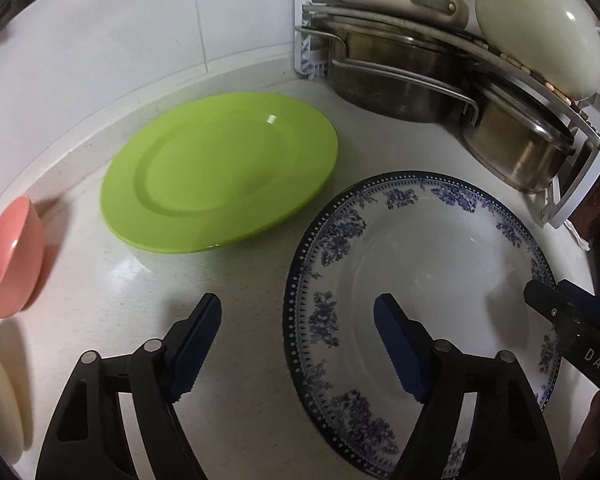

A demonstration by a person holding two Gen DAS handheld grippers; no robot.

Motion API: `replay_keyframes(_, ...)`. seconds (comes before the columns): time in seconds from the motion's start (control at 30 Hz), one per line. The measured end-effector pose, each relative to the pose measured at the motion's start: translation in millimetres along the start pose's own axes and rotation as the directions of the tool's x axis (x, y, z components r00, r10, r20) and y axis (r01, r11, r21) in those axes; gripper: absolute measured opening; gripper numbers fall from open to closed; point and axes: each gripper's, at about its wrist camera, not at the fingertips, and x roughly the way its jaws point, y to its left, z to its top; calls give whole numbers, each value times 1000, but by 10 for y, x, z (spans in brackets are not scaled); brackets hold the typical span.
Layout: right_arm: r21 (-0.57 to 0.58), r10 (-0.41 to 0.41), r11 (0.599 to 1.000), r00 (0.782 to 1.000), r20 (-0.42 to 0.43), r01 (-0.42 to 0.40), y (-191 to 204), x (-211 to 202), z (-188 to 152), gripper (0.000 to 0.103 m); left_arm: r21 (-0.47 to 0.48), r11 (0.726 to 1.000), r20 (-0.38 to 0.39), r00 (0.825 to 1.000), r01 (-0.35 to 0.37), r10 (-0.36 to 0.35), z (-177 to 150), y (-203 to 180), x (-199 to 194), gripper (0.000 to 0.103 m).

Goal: Organize plates and bowls
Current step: 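Close both grippers on the rim of the second plate, then carry the second plate with both grippers over the first plate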

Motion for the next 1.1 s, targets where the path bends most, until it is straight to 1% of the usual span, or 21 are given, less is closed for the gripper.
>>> replay_keyframes(0.03, 1, 0, 1000, 1000, -2, 0, -1, 7, 9, 61, 1, 1000, -7, 1000, 3, -3, 11, -6, 17, 75)
replay_keyframes(0.1, -1, -3, 1000, 1000, -11, 3, -7, 45, 18, 60, 6, 1000, -16, 1000, 9, -9, 16, -16, 41, 71)
replay_keyframes(0.13, 1, -1, 1000, 1000, -15, 1, -10, 65, 27, 56, 7, 1000, -19, 1000, 11, -10, 20, -24, 46, 70)
replay_keyframes(0.2, -6, -3, 1000, 1000, -15, 3, -4, 87, 46, 54, 11, 1000, -27, 999, 17, -17, 30, -31, 69, 64)
replay_keyframes(0.27, -10, 6, 1000, 1000, -13, -6, 2, 95, 57, 52, 4, 1000, -34, 999, 30, -30, 42, -32, 81, 61)
replay_keyframes(0.33, -22, 0, 1000, 1000, -15, 0, 27, 105, 70, 48, -3, 999, -37, 999, 34, -35, 57, -28, 87, 57)
replay_keyframes(0.43, -43, -2, 999, 1000, -20, 1, 60, 116, 84, 43, -3, 999, -35, 999, 38, -38, 65, -24, 87, 50)
replay_keyframes(0.5, -55, -11, 998, 1000, -25, 10, 82, 143, 111, 40, 0, 999, -38, 998, 46, -46, 73, -31, 85, 42)
replay_keyframes(0.57, -68, -20, 998, 999, -29, 18, 96, 164, 135, 37, 7, 999, -39, 998, 47, -47, 84, -56, 88, 39)
replay_keyframes(0.9, -71, -22, 997, 998, -52, 19, 108, 170, 157, 36, -21, 999, -45, 999, 29, -30, 95, -23, 58, 36)
replay_keyframes(1.1, -75, -14, 997, 999, -44, 10, 165, 69, 130, 36, -47, 999, -21, 1000, 16, -17, 78, 92, -90, 35)
